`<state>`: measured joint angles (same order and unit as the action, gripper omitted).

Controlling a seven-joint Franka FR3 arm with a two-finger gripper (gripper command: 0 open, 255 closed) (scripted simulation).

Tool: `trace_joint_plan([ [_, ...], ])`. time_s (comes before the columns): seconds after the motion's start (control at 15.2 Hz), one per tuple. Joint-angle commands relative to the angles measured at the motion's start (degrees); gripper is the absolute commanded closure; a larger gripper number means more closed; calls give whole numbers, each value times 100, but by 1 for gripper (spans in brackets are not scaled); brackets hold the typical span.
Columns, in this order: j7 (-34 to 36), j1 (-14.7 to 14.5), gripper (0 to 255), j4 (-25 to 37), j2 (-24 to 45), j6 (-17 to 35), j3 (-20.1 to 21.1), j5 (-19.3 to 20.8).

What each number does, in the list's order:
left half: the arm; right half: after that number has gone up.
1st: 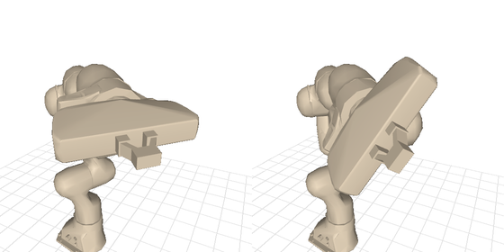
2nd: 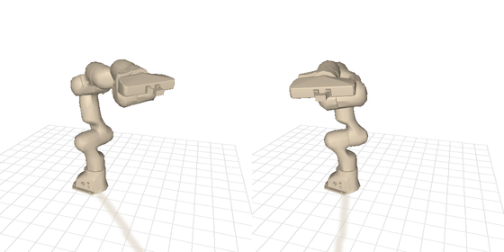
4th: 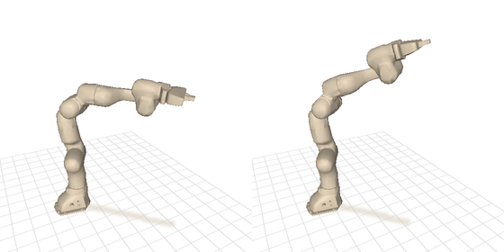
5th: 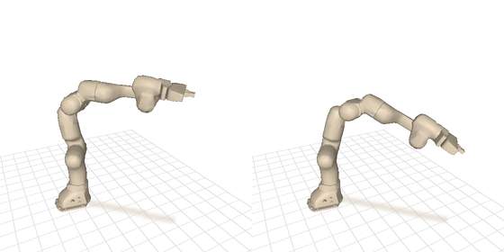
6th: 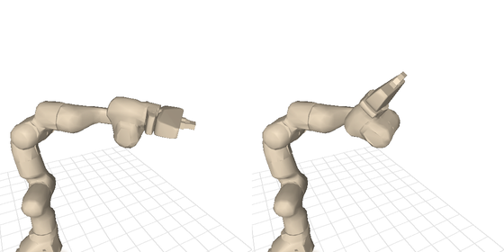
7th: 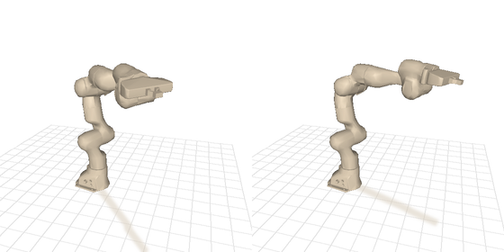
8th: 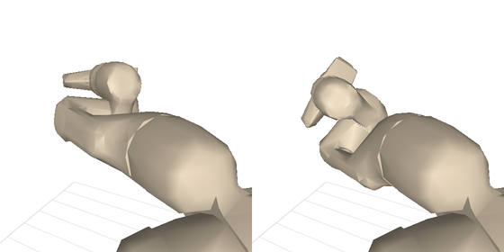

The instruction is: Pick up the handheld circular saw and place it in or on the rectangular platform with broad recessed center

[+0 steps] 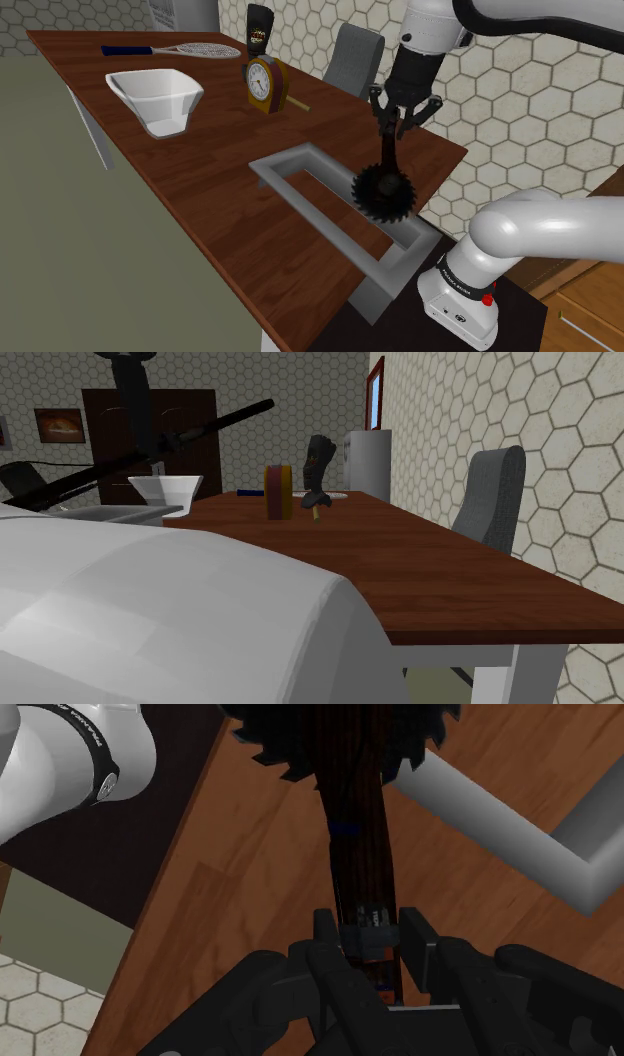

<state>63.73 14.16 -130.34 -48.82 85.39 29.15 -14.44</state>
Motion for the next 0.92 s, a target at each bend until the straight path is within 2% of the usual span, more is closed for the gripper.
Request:
trace_joint_plan([
  [0.0, 320, -45, 255, 194, 55, -87, 285, -187],
  [0.33, 1031, 3, 255, 747, 391, -129, 1011, -525],
  [0.59, 1614, 161, 255, 1293, 744, -137, 1658, -715],
  [0.86, 1640, 142, 255, 1081, 707, 64, 1767, -792],
])
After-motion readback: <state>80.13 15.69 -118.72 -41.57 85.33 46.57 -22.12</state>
